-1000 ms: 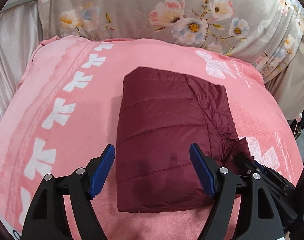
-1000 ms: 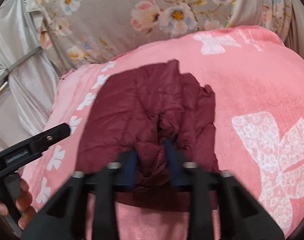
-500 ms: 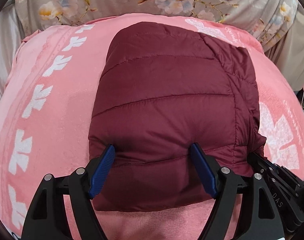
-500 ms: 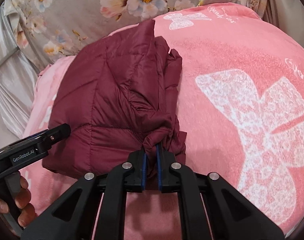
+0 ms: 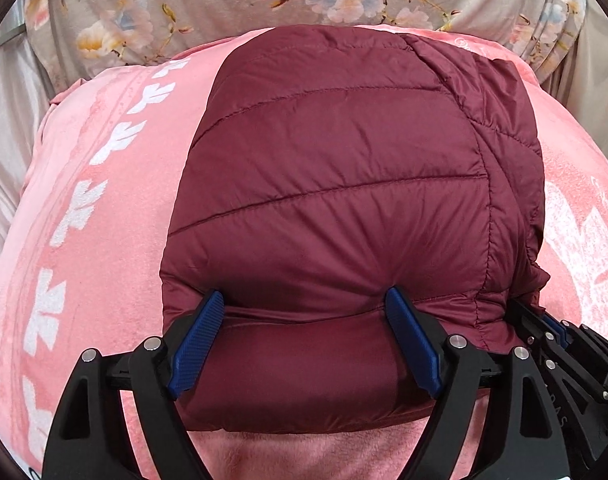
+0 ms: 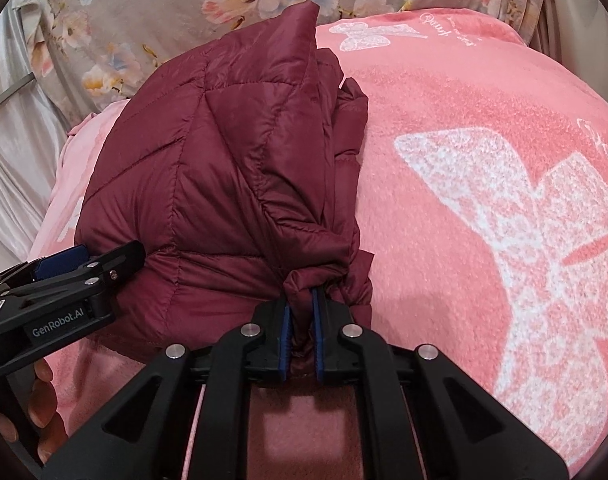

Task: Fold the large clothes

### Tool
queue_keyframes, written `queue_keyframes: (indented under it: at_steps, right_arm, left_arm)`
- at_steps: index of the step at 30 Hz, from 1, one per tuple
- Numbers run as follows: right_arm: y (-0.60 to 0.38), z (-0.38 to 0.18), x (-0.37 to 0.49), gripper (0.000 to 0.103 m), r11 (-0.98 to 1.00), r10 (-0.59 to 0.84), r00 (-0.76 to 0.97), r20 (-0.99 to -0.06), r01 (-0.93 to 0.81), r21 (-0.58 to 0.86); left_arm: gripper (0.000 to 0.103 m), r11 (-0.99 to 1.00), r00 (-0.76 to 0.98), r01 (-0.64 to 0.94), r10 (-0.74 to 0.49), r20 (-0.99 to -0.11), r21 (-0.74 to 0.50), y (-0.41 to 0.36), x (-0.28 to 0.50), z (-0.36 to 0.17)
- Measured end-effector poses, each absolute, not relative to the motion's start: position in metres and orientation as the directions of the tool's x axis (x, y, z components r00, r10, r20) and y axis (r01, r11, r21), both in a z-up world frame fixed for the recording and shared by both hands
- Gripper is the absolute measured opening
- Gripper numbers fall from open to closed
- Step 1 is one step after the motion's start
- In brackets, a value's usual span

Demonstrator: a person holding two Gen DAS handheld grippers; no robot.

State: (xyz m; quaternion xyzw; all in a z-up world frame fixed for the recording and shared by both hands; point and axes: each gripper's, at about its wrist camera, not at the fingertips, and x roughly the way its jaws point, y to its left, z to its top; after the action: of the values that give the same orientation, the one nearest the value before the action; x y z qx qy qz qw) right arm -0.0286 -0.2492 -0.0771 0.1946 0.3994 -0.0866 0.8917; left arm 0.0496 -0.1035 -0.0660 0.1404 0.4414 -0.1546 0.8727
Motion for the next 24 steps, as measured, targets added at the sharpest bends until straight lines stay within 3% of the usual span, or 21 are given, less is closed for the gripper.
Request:
queue_keyframes:
  at_steps: [10, 13, 18, 20, 24]
  right_arm:
    - [-0.254, -0.074, -0.035, 0.008, 0.897, 0.043, 0.661, -0.749, 0.305, 0.321]
    - [-0.264, -0.056, -0.046, 0.017, 0.867, 0.071, 0.635, -0.769, 0.342, 0.362]
    - [-0.285, -0.002, -0.048, 0.029, 0.866, -0.007, 0.712, -0.702, 0.356, 0.352]
    - [-0.297, 0.021, -0.03, 0.044, 0.85, -0.008, 0.751, -0.66, 0.353, 0.391]
    - [-0.317, 0.034, 0.021, 0.052, 0.777, 0.067, 0.79, -0.609, 0.342, 0.528]
  left_arm:
    - [0.081, 0.91, 0.593, 0.385, -0.118, -0.796, 0.152, -0.107, 0.045, -0.069]
    - [0.079, 0.907, 0.541, 0.411, -0.167, -0.824, 0.086, -0.096, 0.046, -0.054]
    - [0.078, 0.92, 0.573, 0.392, -0.222, -0.789, 0.027, -0.076, 0.069, -0.004]
    - [0.078, 0.925, 0.596, 0.38, -0.233, -0.768, 0.014, -0.077, 0.085, 0.015]
    - [0.078, 0.941, 0.655, 0.336, -0.2, -0.728, 0.044, -0.091, 0.123, 0.045]
